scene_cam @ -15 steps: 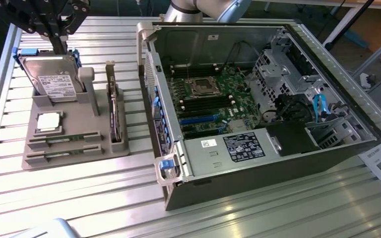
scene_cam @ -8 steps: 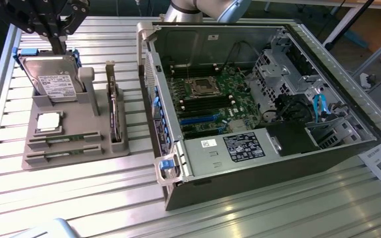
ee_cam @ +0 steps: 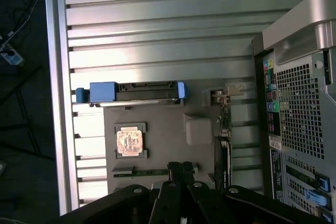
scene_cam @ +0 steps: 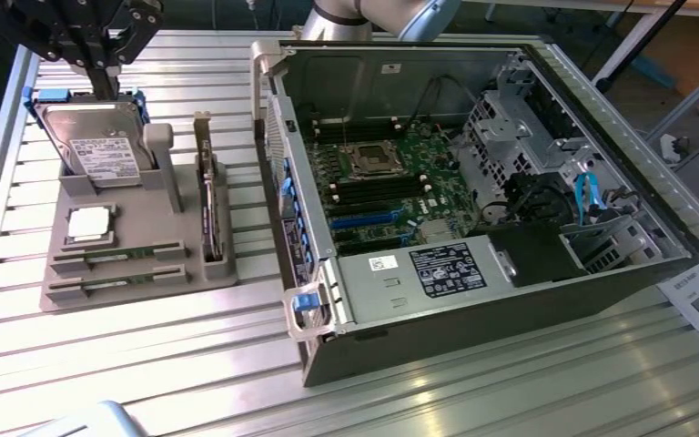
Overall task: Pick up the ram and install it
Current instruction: 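Reach for the ram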
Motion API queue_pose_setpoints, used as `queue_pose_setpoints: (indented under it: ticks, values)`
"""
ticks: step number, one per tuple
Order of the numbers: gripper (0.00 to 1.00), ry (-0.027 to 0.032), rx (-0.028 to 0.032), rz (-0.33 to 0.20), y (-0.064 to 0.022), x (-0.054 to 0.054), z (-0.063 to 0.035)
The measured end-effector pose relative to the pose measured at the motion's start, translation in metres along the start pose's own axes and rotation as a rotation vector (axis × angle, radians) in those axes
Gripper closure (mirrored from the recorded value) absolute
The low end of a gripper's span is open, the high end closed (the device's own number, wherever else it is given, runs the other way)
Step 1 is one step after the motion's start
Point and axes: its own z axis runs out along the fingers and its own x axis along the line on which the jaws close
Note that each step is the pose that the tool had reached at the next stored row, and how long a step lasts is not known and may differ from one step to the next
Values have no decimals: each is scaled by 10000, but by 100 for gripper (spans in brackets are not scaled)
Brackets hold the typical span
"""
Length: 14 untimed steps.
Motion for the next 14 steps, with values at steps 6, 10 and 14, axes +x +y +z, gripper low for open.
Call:
queue_pose_setpoints:
  ticks: [6, 10, 14]
  values:
    - [90, 0, 0, 0, 0, 0, 0]
    - [90, 0, 0, -2, -8, -1, 0]
    - [90, 0, -1, 0, -58, -4, -2]
